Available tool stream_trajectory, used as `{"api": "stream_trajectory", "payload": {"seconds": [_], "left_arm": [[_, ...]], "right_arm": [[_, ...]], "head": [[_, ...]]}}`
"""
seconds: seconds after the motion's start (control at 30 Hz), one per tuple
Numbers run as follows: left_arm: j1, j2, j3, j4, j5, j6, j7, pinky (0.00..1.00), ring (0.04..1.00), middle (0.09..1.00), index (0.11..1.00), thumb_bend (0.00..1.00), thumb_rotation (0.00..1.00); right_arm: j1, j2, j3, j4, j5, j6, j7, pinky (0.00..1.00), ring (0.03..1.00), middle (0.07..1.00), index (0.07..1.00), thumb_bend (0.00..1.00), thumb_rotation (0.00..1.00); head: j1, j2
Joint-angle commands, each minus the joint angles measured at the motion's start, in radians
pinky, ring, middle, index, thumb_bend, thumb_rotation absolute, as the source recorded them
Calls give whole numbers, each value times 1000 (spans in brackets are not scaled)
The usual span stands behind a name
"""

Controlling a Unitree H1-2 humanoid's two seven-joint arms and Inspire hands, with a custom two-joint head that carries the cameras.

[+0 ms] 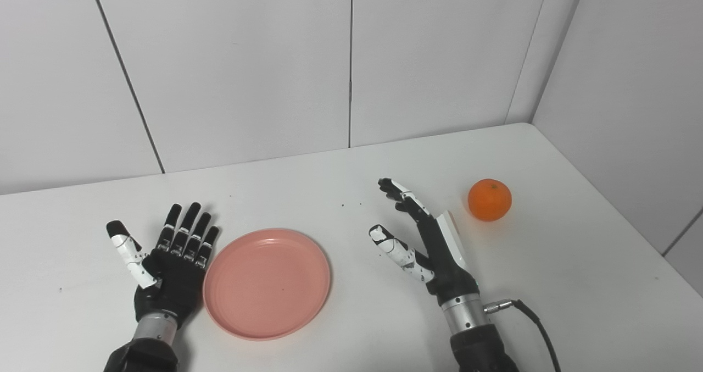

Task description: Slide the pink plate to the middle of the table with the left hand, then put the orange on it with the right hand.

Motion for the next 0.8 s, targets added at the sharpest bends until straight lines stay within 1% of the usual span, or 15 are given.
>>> {"api": "stream_trajectory", "payload": {"seconds": [0.0, 0.1, 0.13, 0.17, 0.27, 0.37, 0.43, 0.5, 0.6, 0.7, 0.77], "left_arm": [[38, 5, 9, 66, 19, 71, 48, 1000, 966, 920, 967, 820, 955], [36, 8, 14, 63, 9, 78, 58, 1000, 958, 913, 958, 818, 950], [35, 10, 16, 62, 4, 80, 61, 1000, 958, 918, 957, 819, 949], [35, 12, 19, 63, -1, 82, 62, 1000, 958, 919, 956, 820, 949], [34, 19, 19, 66, -8, 84, 57, 1000, 962, 922, 965, 826, 949], [36, 26, 14, 65, -23, 84, 60, 1000, 961, 923, 968, 829, 953], [38, 30, 10, 64, -27, 85, 61, 1000, 959, 925, 970, 831, 956], [39, 33, 8, 67, -29, 84, 57, 1000, 964, 930, 972, 832, 958], [39, 34, 8, 71, -30, 84, 56, 1000, 966, 932, 972, 829, 963], [39, 33, 7, 71, -26, 84, 57, 1000, 967, 930, 970, 831, 964], [39, 33, 6, 72, -22, 84, 56, 1000, 969, 934, 972, 832, 967]], "right_arm": [[-35, -22, -8, -45, -29, 14, -1, 815, 834, 835, 795, 775, 922], [-57, -46, -5, -51, -63, 23, 10, 788, 824, 826, 774, 771, 908], [-65, -55, -3, -54, -81, 30, 16, 737, 802, 817, 765, 788, 917], [-73, -67, 0, -57, -100, 37, 23, 714, 792, 811, 761, 798, 928], [-93, -92, 2, -55, -139, 37, 31, 689, 778, 799, 756, 813, 954], [-113, -126, -3, -52, -172, 42, 42, 699, 776, 790, 763, 831, 976], [-128, -155, -6, -44, -203, 33, 40, 693, 769, 783, 764, 827, 985], [-147, -188, -7, -35, -254, 31, 38, 705, 770, 780, 763, 818, 995], [-171, -235, -4, -22, -332, 46, 45, 726, 778, 785, 769, 814, 1000], [-195, -286, -8, 4, -407, 43, 30, 728, 763, 776, 782, 819, 1000], [-205, -309, -13, 18, -439, 42, 22, 732, 757, 770, 780, 825, 1000]], "head": [[-1, -2], [-7, -5], [-10, -6], [-11, -6], [-15, -7], [-15, -7], [-16, -8], [-16, -8], [-16, -10], [-16, -13], [-17, -14]]}}
